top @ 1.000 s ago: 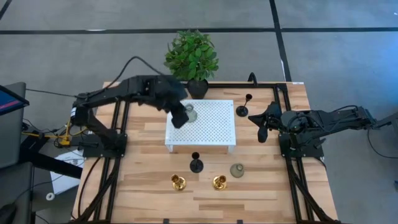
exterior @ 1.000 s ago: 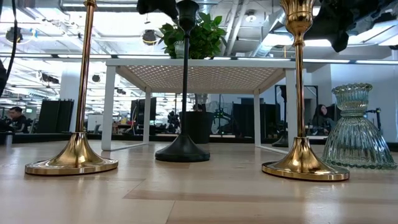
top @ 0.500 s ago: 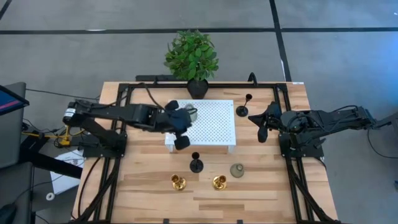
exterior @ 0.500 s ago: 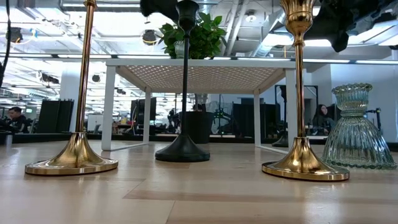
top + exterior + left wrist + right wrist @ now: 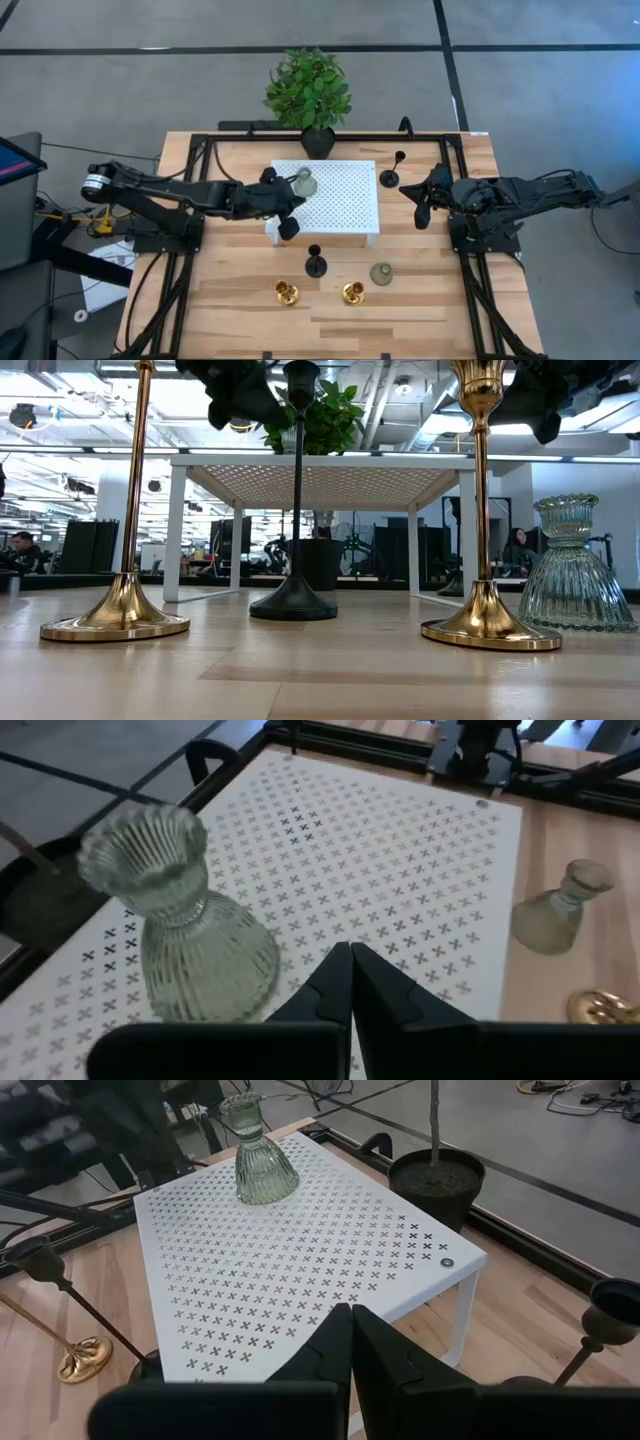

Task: Pick & Place candle stick holders
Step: Put the left green candle holder on the shelf

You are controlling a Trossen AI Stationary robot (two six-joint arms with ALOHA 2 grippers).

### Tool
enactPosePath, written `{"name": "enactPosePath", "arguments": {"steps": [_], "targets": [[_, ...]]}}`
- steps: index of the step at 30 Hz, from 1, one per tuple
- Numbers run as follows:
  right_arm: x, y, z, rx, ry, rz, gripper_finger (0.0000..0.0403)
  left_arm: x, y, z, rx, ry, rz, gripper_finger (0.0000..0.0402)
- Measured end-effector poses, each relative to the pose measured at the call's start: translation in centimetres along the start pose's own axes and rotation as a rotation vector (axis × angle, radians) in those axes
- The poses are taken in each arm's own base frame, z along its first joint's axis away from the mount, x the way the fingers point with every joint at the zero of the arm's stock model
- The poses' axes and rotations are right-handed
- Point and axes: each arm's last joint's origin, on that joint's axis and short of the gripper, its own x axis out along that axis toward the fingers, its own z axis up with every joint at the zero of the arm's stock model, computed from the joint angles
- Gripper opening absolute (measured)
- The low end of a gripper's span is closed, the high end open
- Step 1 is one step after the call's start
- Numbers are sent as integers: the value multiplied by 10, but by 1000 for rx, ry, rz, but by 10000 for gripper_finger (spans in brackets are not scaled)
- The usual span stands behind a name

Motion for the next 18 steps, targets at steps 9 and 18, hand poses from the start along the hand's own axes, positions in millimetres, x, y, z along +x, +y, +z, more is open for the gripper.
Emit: {"name": "enactPosePath", "arguments": {"steps": [9, 18], "targets": [[0, 0, 0, 0, -1, -2, 0, 12, 8, -5, -21, -24, 79, 3], [0, 0, 0, 0, -1, -3, 0, 22, 26, -1, -55, -33, 134, 3]]}}
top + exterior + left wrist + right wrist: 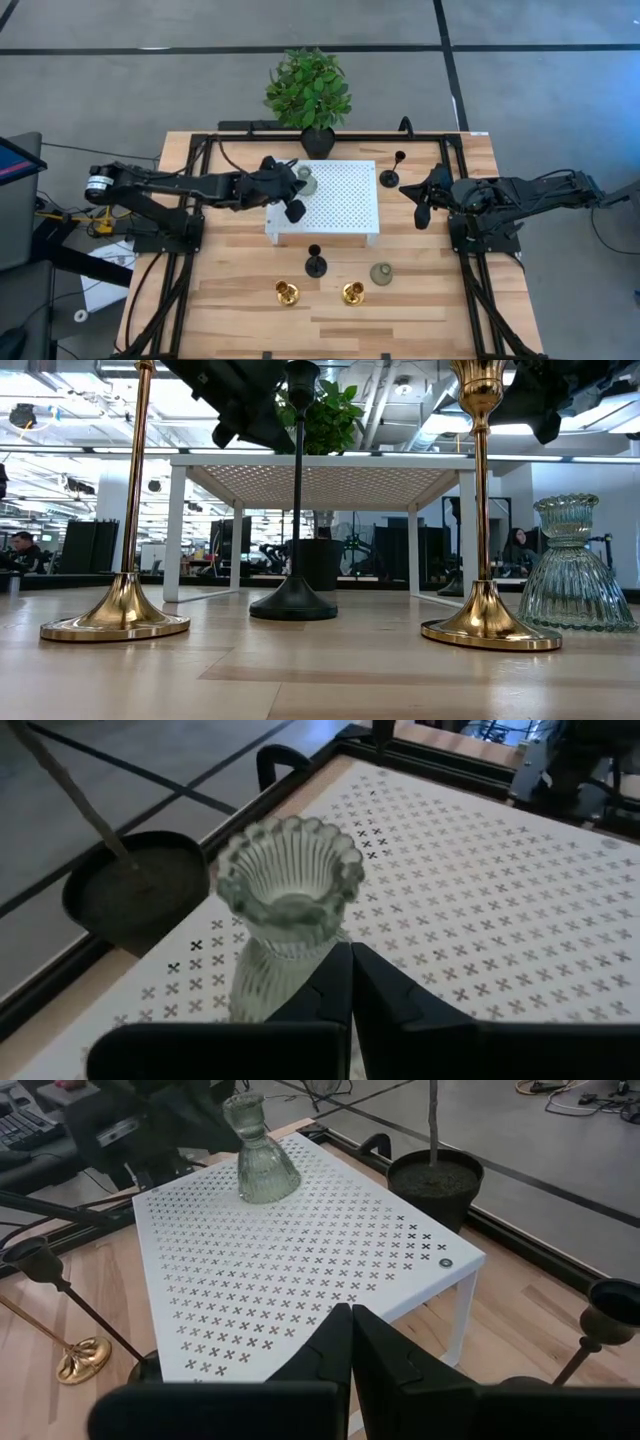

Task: Pick & Place candle stick holders
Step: Put the left green candle holder on the shelf, then put the green candle holder on the shelf

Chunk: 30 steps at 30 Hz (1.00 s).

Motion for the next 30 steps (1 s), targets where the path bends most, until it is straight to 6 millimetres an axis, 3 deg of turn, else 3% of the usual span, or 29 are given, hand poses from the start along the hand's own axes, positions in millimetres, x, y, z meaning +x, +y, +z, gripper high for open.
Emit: {"name": "enactPosePath", "arguments": {"steps": [12, 17, 23, 30], "targets": [[0, 0, 0, 0, 0, -1, 0, 17, 9, -1, 11, 13, -5, 3], [0, 0, 0, -2, 4, -3, 0, 15, 1, -1, -19, 11, -85, 3], [0, 0, 0, -2, 3, -2, 0, -17, -16, 5, -3, -38, -204, 3], [0, 0, 0, -2, 3, -1, 0, -59, -12, 9, 19, -41, -274, 3]]}}
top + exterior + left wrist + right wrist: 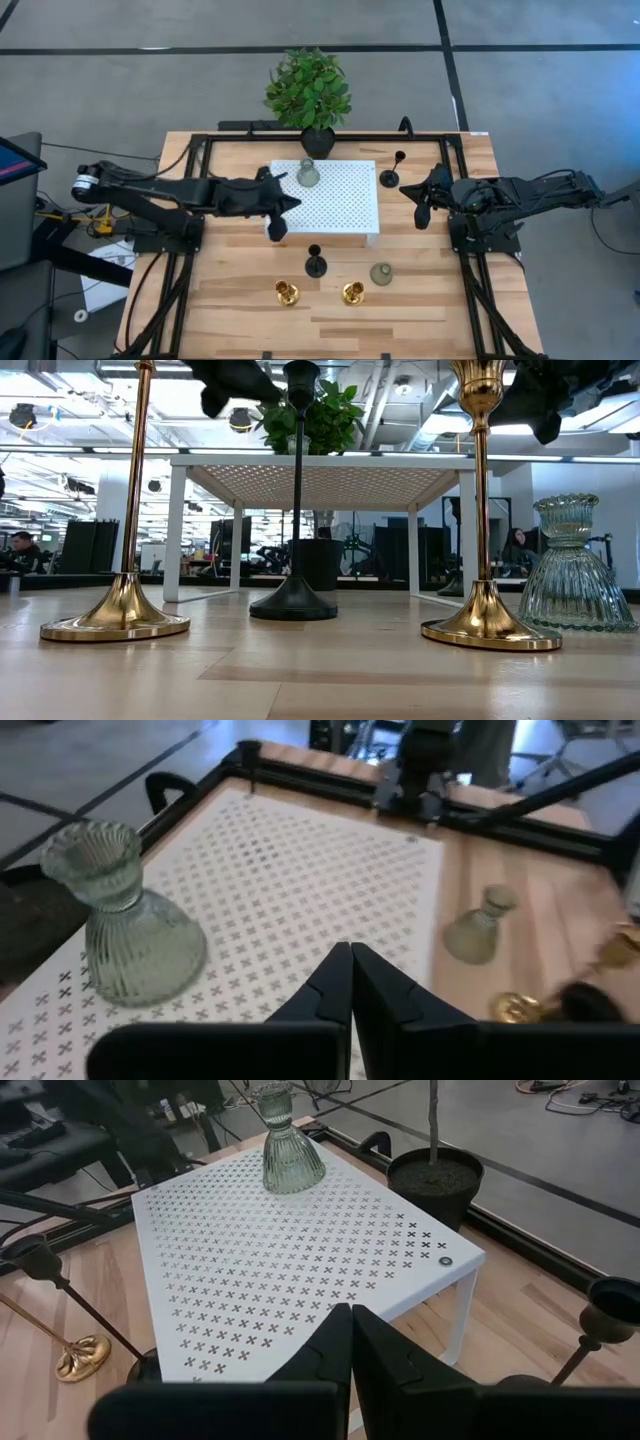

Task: Pick & Place candle stick holders
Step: Put the green candle holder on the shelf

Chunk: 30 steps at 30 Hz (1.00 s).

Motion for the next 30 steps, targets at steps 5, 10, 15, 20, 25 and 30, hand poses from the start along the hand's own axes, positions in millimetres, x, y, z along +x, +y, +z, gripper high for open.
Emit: {"name": "enactPosePath", "arguments": {"steps": [5, 10, 15, 20, 25, 30], "targets": [[0, 0, 0, 0, 1, 3, 0, -28, -3, 1, 16, 2, -62, 3], [0, 1, 0, 0, 5, 16, 0, -49, -8, -1, 36, 9, -136, 3], [0, 3, 2, 14, 2, 67, 0, -62, -14, -1, 40, -16, -190, 3], [0, 6, 4, 48, -3, 128, 0, -68, -18, -2, 50, -29, -182, 3], [0, 3, -2, 92, 51, 83, 0, -70, -23, -3, 54, -27, -194, 3], [-1, -2, -9, 139, 112, 25, 0, -72, -25, -4, 58, -31, -187, 3]]}}
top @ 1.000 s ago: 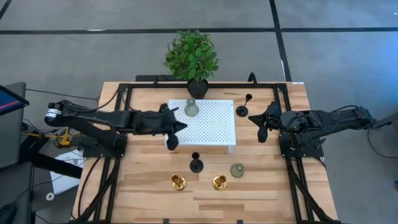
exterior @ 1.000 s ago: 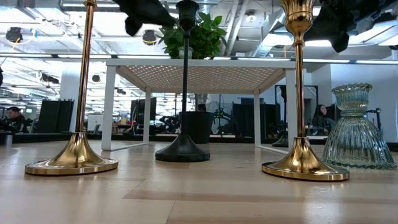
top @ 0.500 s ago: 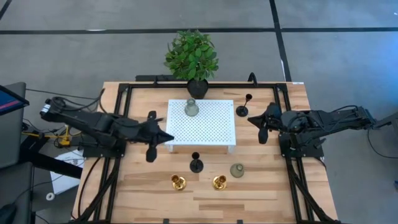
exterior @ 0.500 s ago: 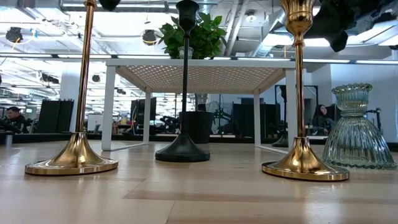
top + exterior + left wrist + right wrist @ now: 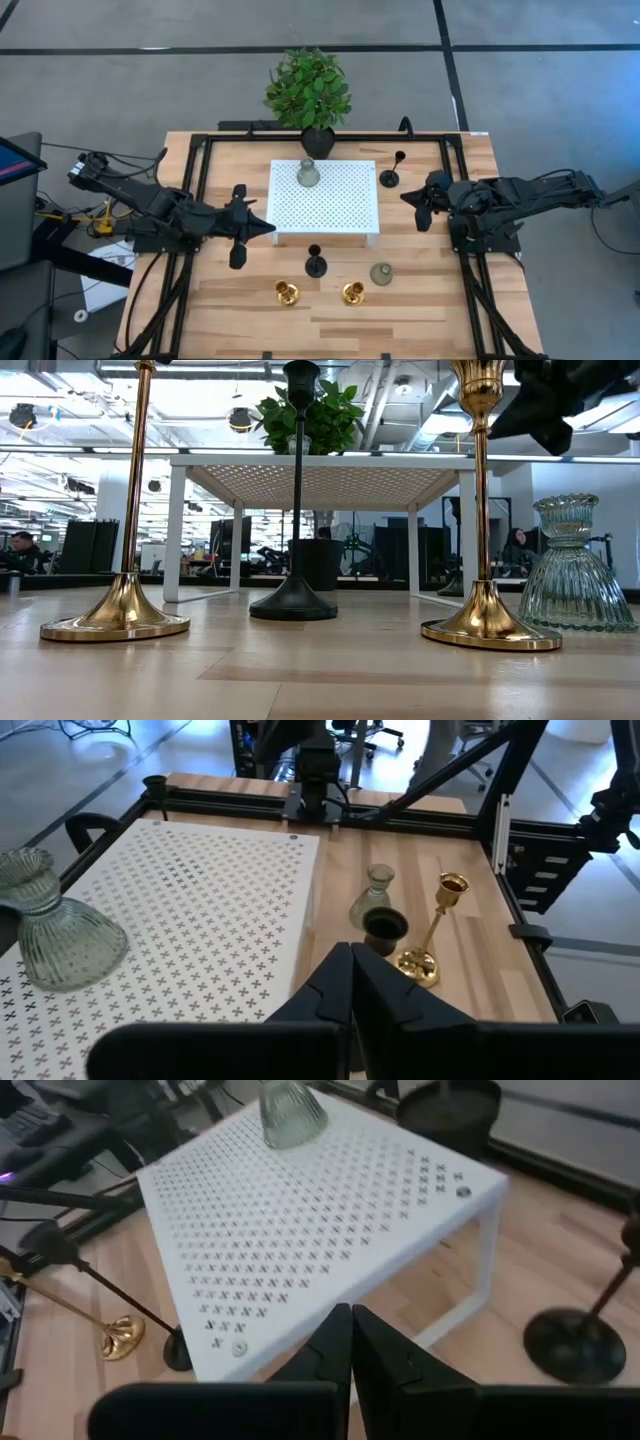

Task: Pick & Place candle stick holders
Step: Put the green candle holder on the shelf

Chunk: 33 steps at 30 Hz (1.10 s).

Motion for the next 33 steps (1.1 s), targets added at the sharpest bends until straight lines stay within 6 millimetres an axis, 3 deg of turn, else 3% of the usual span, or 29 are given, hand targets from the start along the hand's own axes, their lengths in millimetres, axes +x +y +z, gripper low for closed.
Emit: {"name": "enactPosePath", "arguments": {"steps": [25, 33], "targets": [[-12, 22, -14, 82, 57, 131, 0, 0, 1, 0, 0, -6, 27, 3], [-22, 54, 12, -50, 5, 125, 0, 0, 1, 0, 0, -6, 27, 3]]}}
